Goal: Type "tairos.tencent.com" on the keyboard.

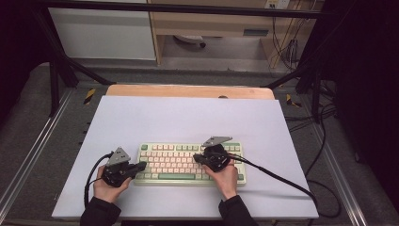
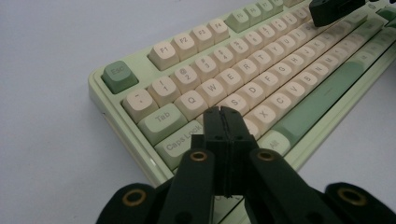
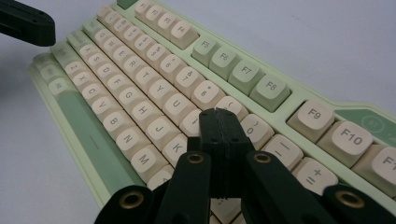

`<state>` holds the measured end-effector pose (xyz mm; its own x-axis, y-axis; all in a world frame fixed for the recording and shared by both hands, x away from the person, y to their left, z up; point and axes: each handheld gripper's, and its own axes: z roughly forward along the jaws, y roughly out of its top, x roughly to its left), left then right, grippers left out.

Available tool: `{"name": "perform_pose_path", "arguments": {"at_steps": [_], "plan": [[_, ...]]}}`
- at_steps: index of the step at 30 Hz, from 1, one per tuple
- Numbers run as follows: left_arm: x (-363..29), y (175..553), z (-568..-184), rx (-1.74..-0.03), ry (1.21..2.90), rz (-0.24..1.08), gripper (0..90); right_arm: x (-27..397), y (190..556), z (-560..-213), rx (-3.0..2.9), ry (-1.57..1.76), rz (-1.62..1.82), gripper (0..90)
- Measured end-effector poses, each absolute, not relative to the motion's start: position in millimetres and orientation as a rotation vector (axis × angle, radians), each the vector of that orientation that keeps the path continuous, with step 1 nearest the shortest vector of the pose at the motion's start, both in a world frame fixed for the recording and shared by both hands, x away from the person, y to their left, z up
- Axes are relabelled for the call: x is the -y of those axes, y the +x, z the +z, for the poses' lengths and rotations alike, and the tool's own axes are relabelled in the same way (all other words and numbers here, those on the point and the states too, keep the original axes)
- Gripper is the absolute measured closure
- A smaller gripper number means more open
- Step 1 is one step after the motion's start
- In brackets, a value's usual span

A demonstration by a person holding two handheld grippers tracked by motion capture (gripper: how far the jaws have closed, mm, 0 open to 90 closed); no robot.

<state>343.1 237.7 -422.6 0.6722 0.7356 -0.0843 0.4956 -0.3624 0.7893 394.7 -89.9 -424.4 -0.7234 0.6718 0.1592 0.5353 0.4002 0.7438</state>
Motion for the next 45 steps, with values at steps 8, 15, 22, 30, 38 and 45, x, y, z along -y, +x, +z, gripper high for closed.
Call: {"name": "perform_pose_path", "arguments": {"at_steps": [8,15,22,30,38,45], "plan": [[-238,343,-423,-0.951,2.04,0.361,90.0,88,396,-428,-2.494,1.084,1.222,90.0],[-238,343,-423,-0.949,2.041,0.363,90.0,87,395,-431,-2.494,1.079,1.214,90.0],[-238,343,-422,-0.949,2.039,0.361,90.0,90,392,-423,-2.493,1.067,1.229,90.0],[-237,343,-422,-0.947,2.038,0.361,90.0,100,385,-409,-2.497,1.021,1.221,90.0],[-237,343,-421,-0.945,2.04,0.362,90.0,117,378,-403,-2.503,1.015,1.226,90.0],[-235,343,-419,-0.945,2.04,0.361,90.0,138,372,-404,-2.496,1.032,1.238,90.0]]}}
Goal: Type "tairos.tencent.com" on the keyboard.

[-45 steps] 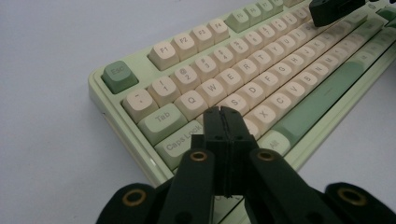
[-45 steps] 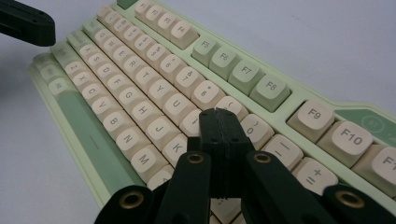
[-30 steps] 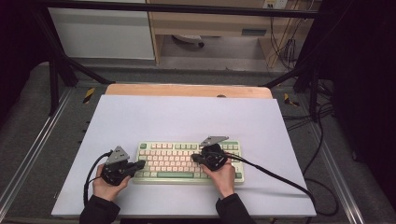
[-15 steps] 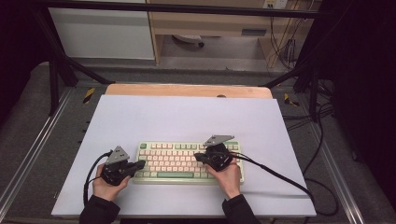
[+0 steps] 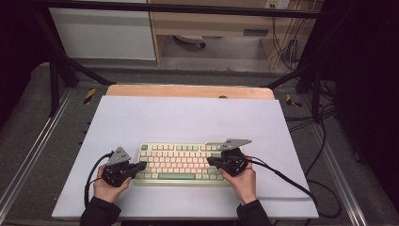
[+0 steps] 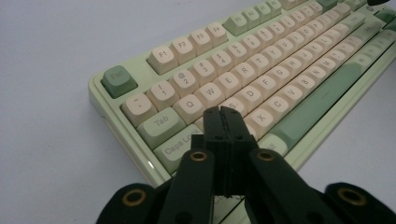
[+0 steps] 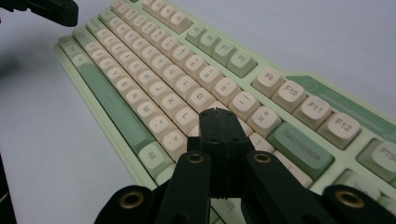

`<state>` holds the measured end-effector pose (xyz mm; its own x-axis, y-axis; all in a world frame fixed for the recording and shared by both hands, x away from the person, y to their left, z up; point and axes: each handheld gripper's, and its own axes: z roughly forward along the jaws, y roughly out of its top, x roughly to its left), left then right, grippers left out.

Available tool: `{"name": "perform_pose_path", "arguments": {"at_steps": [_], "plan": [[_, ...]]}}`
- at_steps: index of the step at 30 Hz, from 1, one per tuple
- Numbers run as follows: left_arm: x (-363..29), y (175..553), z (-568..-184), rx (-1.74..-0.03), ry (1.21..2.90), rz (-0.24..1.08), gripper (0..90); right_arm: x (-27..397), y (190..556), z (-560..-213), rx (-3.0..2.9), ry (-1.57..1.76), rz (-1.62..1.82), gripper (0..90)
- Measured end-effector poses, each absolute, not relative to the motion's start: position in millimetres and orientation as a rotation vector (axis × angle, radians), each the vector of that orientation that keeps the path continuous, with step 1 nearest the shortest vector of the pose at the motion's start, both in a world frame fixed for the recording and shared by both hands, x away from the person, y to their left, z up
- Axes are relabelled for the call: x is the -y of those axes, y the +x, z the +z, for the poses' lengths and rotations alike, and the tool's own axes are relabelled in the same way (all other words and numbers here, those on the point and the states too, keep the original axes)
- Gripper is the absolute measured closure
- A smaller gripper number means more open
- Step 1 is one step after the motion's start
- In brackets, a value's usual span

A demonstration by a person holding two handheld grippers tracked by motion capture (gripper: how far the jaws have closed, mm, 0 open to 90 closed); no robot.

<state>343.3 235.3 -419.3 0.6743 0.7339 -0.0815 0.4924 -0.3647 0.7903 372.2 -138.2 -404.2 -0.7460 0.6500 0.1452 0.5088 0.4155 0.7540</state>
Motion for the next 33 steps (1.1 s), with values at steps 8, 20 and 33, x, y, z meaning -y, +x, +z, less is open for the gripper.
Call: {"name": "perform_pose_path", "arguments": {"at_steps": [8,20,33], "plan": [[-229,345,-413,-0.937,2.039,0.366,90.0,156,366,-408,-2.478,1.065,1.252,90.0],[-209,355,-404,-0.914,2.072,0.369,90.0,165,359,-412,-2.476,1.065,1.26,90.0],[-200,364,-422,-0.931,2.094,0.353,90.0,166,358,-416,-2.478,1.074,1.258,90.0]]}}
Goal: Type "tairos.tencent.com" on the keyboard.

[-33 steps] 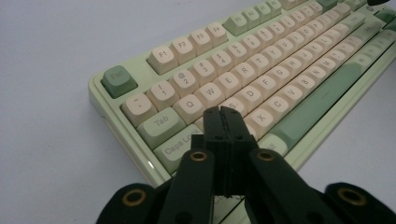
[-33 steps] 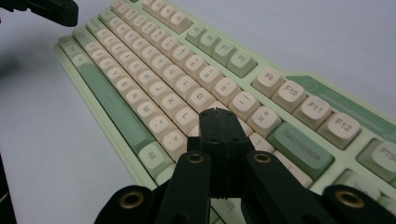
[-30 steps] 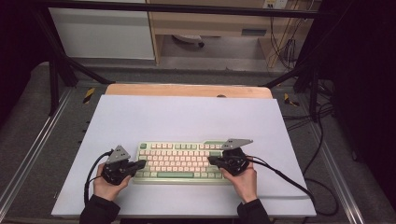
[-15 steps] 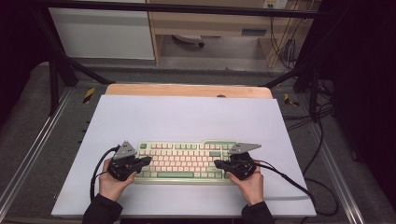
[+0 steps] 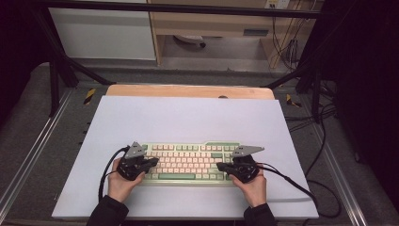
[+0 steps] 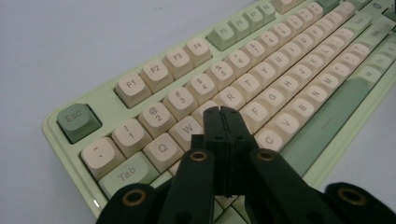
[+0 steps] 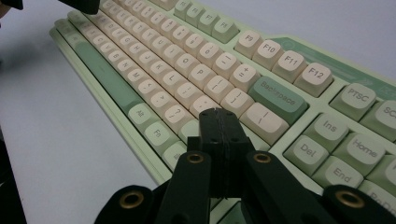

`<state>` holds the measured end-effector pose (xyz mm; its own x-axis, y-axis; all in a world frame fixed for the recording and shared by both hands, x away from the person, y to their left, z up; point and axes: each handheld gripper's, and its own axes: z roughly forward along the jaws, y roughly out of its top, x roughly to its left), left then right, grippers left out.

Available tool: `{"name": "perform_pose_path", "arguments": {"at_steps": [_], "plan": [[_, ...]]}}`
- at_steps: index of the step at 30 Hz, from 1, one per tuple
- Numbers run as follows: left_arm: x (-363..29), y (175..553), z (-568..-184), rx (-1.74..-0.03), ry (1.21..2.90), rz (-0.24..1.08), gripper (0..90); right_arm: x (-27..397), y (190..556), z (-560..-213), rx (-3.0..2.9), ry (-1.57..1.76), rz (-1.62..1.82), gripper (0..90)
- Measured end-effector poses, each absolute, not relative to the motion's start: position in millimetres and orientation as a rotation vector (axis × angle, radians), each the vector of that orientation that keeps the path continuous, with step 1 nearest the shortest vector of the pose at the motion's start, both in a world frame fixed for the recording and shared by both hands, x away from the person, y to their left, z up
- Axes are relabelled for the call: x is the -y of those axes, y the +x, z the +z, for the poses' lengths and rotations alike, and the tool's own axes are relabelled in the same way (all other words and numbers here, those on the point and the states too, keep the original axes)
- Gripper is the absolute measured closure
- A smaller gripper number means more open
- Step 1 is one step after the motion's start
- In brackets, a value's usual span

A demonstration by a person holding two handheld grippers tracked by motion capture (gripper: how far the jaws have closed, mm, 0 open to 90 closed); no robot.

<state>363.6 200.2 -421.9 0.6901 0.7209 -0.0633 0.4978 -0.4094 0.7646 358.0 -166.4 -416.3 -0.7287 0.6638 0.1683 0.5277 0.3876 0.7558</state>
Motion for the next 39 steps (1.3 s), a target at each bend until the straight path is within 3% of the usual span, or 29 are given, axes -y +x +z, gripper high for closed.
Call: {"name": "perform_pose_path", "arguments": {"at_steps": [39], "plan": [[-208,350,-420,-0.9,2.087,0.357,90.0,166,358,-415,-2.477,1.064,1.277,90.0]]}}
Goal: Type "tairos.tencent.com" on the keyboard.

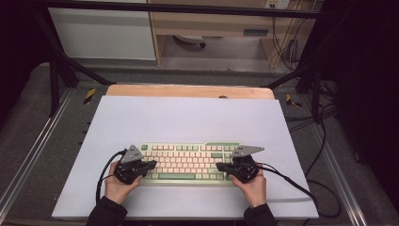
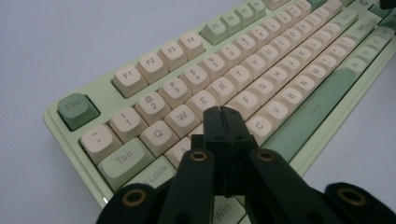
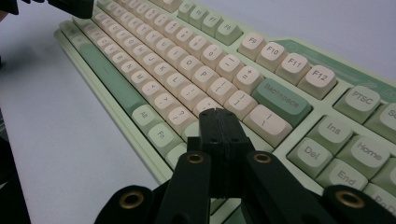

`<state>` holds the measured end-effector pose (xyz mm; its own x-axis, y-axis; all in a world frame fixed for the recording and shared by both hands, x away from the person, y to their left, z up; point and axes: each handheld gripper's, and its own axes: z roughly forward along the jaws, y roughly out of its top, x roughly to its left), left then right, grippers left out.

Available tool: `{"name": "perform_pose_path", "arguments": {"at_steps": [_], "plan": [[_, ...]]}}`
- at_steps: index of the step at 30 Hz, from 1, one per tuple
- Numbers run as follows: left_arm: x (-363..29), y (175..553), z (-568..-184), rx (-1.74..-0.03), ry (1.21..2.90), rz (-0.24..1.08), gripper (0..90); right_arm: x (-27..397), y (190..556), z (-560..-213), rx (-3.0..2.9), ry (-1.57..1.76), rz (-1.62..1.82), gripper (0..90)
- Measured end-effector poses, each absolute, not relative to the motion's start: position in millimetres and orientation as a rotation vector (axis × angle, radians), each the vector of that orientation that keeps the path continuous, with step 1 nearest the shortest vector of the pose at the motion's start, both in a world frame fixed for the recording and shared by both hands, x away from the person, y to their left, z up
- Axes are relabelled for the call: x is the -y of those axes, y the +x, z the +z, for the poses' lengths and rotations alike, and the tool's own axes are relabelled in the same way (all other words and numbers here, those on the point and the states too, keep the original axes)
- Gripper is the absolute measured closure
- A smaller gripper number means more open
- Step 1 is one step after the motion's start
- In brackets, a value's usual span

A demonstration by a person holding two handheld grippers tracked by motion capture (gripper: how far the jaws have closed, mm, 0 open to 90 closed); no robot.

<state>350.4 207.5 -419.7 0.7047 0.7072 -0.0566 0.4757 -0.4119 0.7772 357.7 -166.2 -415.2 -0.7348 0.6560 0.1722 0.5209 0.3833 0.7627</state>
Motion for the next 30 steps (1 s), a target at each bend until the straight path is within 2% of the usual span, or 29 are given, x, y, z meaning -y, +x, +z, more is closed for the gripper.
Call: {"name": "perform_pose_path", "arguments": {"at_steps": [21,30], "plan": [[-220,344,-418,-0.913,2.064,0.358,90.0,154,359,-415,-2.5,1.04,1.298,90.0],[-225,342,-418,-0.92,2.06,0.356,90.0,135,359,-415,-2.533,1.005,1.289,90.0]]}}
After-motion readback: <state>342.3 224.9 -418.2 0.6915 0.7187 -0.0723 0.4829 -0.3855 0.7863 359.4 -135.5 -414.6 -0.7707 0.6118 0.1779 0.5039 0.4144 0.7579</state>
